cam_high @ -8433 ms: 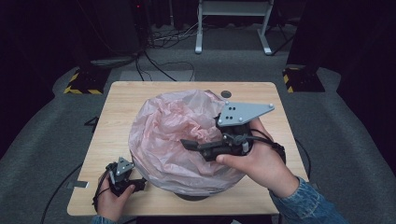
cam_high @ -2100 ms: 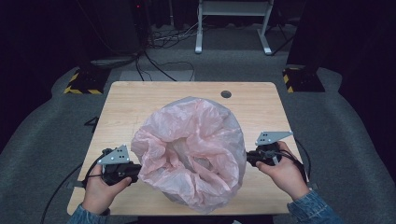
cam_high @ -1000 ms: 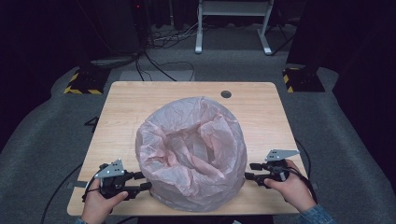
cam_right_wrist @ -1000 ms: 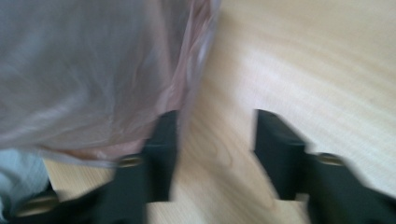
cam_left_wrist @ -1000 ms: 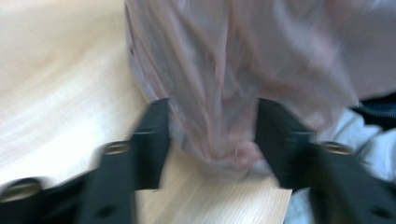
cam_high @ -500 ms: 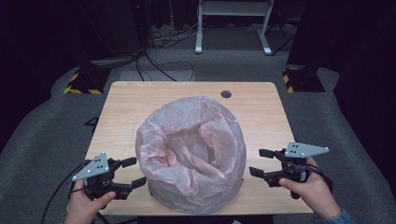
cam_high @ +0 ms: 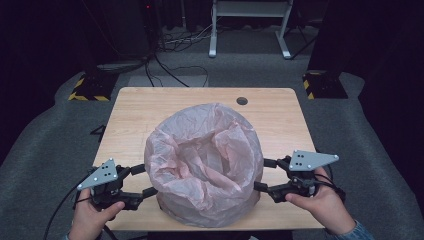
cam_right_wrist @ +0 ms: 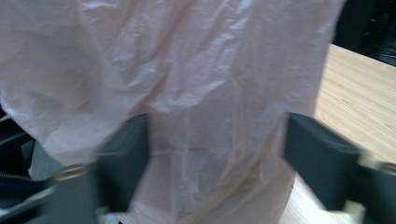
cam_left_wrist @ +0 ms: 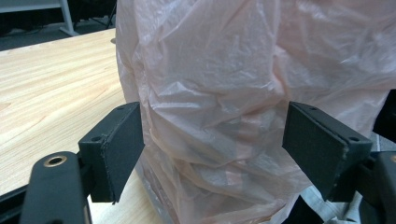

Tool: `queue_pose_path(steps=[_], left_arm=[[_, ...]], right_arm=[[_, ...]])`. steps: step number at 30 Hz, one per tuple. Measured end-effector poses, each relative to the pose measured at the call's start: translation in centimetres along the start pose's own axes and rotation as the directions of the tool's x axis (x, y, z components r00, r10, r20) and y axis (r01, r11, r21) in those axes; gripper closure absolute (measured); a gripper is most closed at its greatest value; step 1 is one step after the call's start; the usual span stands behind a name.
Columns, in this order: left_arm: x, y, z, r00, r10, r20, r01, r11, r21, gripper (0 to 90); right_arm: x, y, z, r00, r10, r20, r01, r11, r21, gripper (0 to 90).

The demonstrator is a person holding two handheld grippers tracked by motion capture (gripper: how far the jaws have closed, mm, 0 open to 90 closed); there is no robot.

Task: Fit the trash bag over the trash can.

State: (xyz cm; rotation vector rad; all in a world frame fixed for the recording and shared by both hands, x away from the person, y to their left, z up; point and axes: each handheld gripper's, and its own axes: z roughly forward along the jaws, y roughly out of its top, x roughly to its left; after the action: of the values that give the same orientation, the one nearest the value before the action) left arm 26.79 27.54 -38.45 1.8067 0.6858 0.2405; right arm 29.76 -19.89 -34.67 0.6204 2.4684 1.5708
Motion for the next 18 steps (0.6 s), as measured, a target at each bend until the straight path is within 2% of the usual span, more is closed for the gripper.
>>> queue_pose_path(steps=[3, 5, 7, 13, 18], left_arm=[[0.1, 0.0, -0.2, 1.0000, -0.006, 0.000, 0.006, 1.0000, -0.005, 20.5], [0.2, -0.1, -0.3, 1.0000, -0.009, -0.002, 0.009, 0.9999, -0.008, 20.5], [0.2, -0.1, -0.4, 1.0000, -0.010, -0.001, 0.010, 0.9999, -0.014, 20.5], [0.5, 0.2, -0.7, 0.9998, -0.018, -0.001, 0.018, 0.9989, -0.042, 19.2], [0.6, 0.8, -1.0, 0.9999, -0.016, 0.005, 0.016, 0.9973, -0.072, 17.8]], right_arm=[[-0.5, 0.2, 0.1, 0.9983, -0.030, -0.049, 0.030, 1.000, 0.001, 68.8], [-0.7, 0.3, 0.2, 0.9979, -0.037, -0.054, 0.037, 0.999, 0.000, 81.6], [-0.8, 0.3, 0.1, 0.9981, -0.036, -0.049, 0.036, 0.999, -0.001, 90.0], [-0.8, 0.4, -0.4, 0.9992, -0.038, 0.010, 0.038, 0.999, 0.000, 90.0], [-1.5, 0.0, -1.0, 0.9979, -0.024, 0.060, 0.024, 1.000, 0.007, 90.0]])
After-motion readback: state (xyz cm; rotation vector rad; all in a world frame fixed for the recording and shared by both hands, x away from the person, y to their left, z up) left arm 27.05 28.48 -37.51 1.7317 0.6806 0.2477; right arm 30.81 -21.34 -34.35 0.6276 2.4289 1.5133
